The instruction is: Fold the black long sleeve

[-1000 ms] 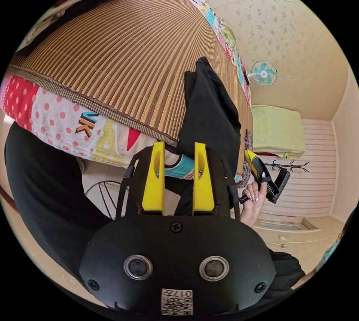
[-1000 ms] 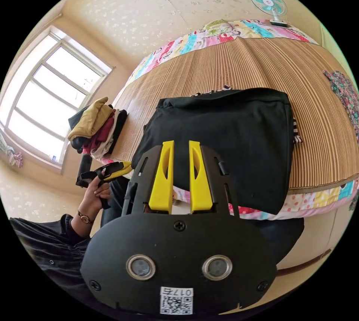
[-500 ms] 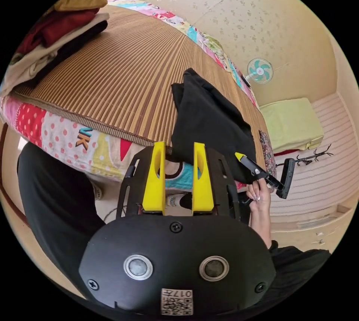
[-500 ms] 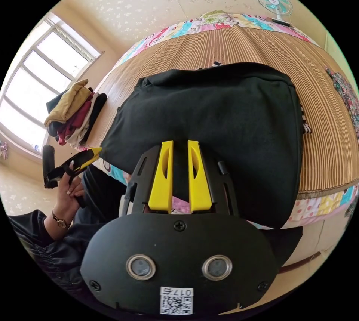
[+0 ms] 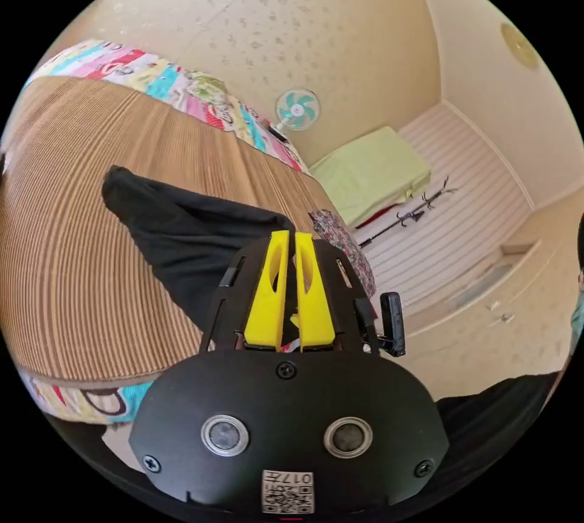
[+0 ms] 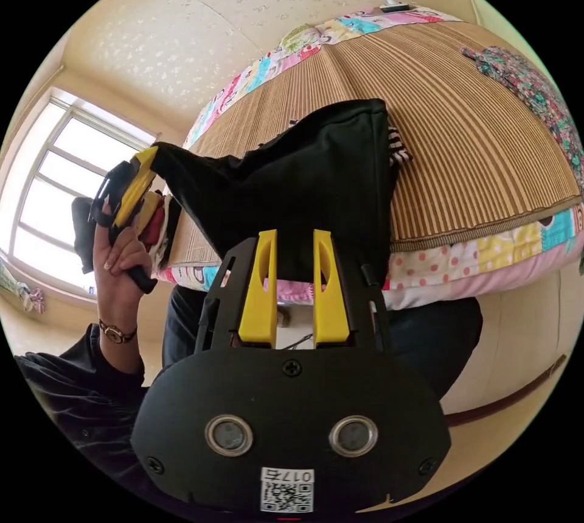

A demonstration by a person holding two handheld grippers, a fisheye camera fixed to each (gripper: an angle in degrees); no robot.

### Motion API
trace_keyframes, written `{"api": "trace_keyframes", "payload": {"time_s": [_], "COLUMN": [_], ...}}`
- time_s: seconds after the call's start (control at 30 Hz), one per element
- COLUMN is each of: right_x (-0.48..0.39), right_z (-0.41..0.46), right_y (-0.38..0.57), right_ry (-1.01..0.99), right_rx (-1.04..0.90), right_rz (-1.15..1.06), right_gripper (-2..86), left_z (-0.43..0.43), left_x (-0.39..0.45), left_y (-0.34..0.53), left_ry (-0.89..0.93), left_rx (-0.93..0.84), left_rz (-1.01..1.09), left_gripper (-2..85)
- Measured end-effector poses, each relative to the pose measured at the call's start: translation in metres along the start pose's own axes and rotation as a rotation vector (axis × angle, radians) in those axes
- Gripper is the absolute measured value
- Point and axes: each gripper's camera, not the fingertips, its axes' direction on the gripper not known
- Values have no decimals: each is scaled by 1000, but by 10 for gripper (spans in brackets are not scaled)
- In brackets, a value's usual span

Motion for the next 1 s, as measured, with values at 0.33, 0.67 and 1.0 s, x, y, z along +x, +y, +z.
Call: {"api": "trace_keyframes", "payload": {"time_s": [0.33,0.67,1.0], "right_x": [104,144,161], "right_z": [-54,-3,23], "right_y": [42,46,51], "right_ry": [-79,-536,-700], "right_rx": [39,8,12], "right_rz": [275,413,482], "right_gripper": [121,179,173], "left_z": [141,81,85], "left_x": [80,-41,7], "left_y": [59,73,102], "left_ry": [70,-211,121], "left_rx": [-370,-419,-576], "left_rz": [220,-177,-22], "left_gripper": [85,135,28]}}
